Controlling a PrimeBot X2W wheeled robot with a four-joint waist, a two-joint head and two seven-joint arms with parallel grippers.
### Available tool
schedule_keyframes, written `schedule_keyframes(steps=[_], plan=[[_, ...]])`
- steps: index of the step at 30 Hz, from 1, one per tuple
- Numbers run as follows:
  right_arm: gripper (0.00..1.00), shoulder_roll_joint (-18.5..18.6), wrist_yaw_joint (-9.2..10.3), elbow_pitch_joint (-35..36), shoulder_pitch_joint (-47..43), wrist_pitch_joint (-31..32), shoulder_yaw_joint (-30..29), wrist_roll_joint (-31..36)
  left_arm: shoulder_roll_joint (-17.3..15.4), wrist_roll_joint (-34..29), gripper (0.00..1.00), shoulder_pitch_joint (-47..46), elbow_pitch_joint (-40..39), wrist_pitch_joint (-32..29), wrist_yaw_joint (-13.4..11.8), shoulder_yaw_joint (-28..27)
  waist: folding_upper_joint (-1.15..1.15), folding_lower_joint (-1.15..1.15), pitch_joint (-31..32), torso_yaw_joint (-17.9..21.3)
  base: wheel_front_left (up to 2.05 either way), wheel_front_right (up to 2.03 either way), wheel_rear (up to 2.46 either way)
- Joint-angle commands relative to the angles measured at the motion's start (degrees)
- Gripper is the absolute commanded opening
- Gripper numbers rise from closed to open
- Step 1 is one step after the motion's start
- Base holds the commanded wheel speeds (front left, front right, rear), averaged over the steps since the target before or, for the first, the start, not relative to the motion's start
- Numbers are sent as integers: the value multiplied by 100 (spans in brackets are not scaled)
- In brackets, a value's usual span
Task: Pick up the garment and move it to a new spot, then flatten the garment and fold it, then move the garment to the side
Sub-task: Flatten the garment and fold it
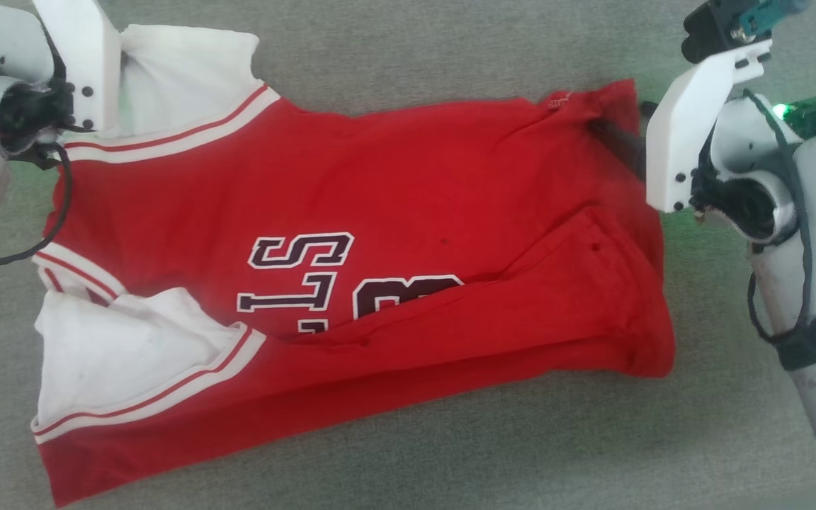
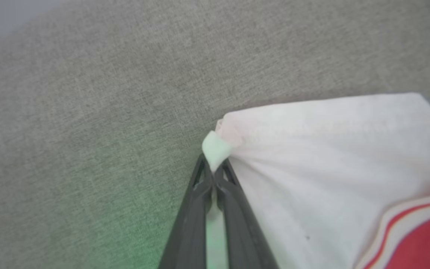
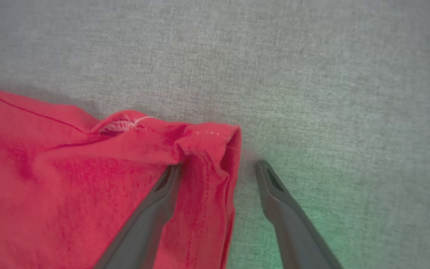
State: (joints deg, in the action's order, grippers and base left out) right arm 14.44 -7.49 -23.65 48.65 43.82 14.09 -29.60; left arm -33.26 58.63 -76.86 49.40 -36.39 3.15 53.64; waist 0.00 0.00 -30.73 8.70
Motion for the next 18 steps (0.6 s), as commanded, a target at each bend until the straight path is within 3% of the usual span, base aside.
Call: schedule_keyframes(steps=[1, 2, 3, 12, 18], plan=[[100, -89, 0, -260, -73, 243, 87, -10, 5, -85, 0, 80, 138, 10, 17, 69, 0, 0, 0, -57, 0, 0, 0], [76, -87, -1, -317, -35, 339, 135, -17, 31, -87, 0, 61, 157, 56, 41, 69, 0, 0, 7, -84, 0, 0, 0], [0, -73, -1, -353, 4, 442, 207, -14, 53, -91, 0, 42, 180, 116, 58, 65, 0, 0, 16, -108, 0, 0, 0], [0, 271, 0, -174, 61, 534, 279, -211, 236, 25, 0, -114, 275, 342, 208, -3, 0, 0, 263, -336, 0, 0, 0], [0, 573, 0, 198, -116, 446, 181, -313, 255, 107, 0, -104, 155, 176, 230, -25, 0, 0, 557, -551, 0, 0, 0]])
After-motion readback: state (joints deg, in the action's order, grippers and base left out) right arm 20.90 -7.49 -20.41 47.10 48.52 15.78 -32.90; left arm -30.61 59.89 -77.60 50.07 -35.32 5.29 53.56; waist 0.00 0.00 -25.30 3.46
